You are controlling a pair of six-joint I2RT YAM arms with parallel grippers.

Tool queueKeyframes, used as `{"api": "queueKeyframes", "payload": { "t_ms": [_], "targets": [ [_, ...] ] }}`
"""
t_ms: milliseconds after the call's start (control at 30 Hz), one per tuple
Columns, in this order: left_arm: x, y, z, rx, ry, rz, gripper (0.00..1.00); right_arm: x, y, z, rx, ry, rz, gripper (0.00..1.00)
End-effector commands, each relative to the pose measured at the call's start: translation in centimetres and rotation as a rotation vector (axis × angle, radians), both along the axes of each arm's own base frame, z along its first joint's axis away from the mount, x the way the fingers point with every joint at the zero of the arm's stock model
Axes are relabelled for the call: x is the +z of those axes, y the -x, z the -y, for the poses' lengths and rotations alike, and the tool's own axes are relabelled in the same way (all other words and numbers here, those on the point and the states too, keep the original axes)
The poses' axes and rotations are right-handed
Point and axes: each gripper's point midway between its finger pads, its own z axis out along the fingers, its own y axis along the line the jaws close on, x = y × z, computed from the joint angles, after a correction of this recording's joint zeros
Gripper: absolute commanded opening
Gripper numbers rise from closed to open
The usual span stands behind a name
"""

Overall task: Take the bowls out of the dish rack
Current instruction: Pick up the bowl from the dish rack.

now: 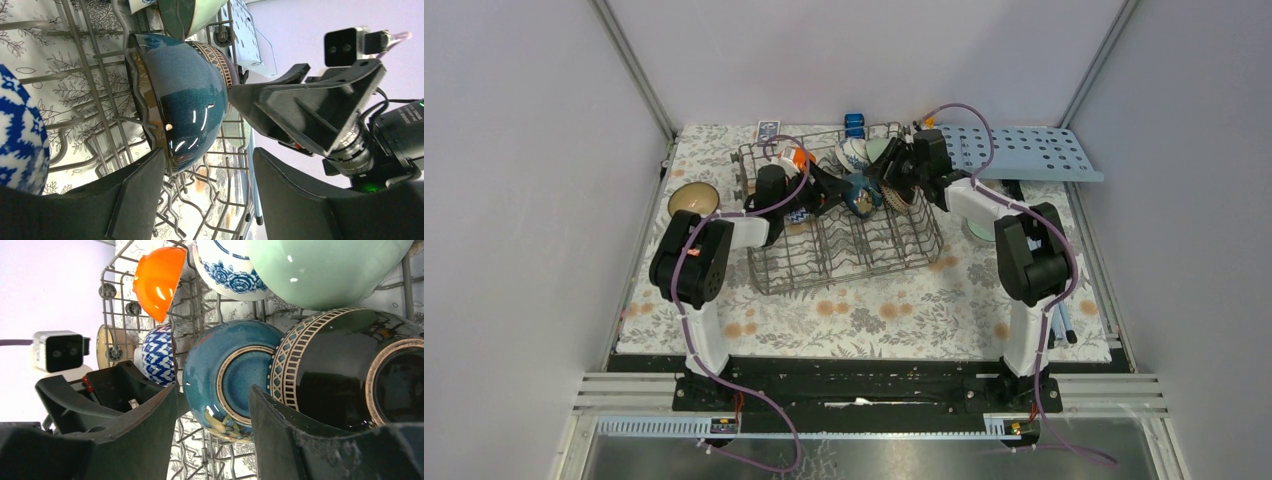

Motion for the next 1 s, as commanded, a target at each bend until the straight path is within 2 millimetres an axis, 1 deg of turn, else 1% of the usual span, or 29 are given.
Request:
{"api": "queueKeyframes", "payload": {
  "t_ms": [0,200,267,567,967],
  "targets": [
    [2.9,-1.1,0.5,-0.025,0.048,0.113,0.67,1.6,-0.4,-1.3,0.038,-0.049,0.013,0.60],
    [3.1,-1.1,0.9,-0.041,0.078,0.119,0.62,0.9,-0.1,-1.5,0.044,-0.064,-0.009,0.58],
    [3.5,-1.0,0.9,-0.042,0.087,0.129,0.60,0.9,0.0,-1.6,0.047,-0.068,-0.012,0.57],
    [5.0,-0.5,2.3,-0.091,0.129,0.175,0.56,0.5,0.3,-1.3,0.044,-0.062,-0.027,0.55],
    [5.5,-0.2,3.6,-0.132,0.172,0.196,0.51,0.1,0.1,0.1,0.008,-0.079,-0.049,0.54]
  ]
}}
